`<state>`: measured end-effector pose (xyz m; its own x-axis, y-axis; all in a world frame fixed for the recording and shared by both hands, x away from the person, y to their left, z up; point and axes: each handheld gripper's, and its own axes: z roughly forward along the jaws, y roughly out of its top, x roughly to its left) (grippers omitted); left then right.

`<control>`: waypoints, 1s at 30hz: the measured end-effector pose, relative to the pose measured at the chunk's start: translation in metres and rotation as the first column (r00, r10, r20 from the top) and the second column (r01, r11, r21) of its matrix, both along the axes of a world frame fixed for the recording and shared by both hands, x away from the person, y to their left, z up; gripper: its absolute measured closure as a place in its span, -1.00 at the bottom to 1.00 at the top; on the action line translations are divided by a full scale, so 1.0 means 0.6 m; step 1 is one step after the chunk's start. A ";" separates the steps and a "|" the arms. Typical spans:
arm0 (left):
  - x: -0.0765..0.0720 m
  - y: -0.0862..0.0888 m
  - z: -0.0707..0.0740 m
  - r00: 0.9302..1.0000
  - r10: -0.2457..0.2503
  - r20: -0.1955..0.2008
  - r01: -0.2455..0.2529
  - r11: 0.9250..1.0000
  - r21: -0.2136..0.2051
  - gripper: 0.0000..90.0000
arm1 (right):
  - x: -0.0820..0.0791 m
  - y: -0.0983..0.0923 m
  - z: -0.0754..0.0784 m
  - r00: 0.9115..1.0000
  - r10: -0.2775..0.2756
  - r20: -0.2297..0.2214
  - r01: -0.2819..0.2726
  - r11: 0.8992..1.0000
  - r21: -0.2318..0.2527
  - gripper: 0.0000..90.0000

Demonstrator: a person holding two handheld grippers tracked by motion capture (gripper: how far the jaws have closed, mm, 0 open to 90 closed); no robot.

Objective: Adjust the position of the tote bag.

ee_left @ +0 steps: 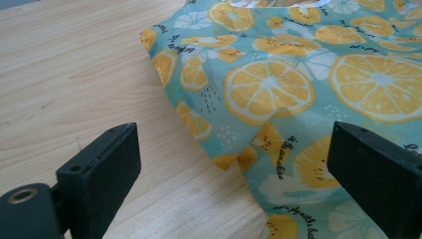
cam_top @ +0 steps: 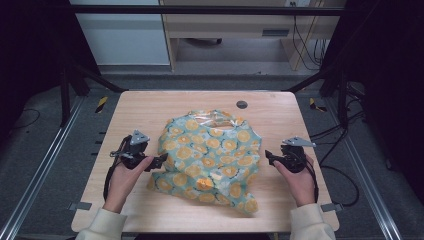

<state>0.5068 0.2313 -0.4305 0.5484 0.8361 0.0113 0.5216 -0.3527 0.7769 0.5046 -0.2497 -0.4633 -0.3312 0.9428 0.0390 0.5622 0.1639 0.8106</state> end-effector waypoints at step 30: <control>0.121 -0.056 0.010 0.990 0.054 -0.131 -0.049 0.998 0.037 -0.87 | 0.162 0.055 -0.011 0.984 0.102 -0.146 -0.111 0.993 -0.051 -0.33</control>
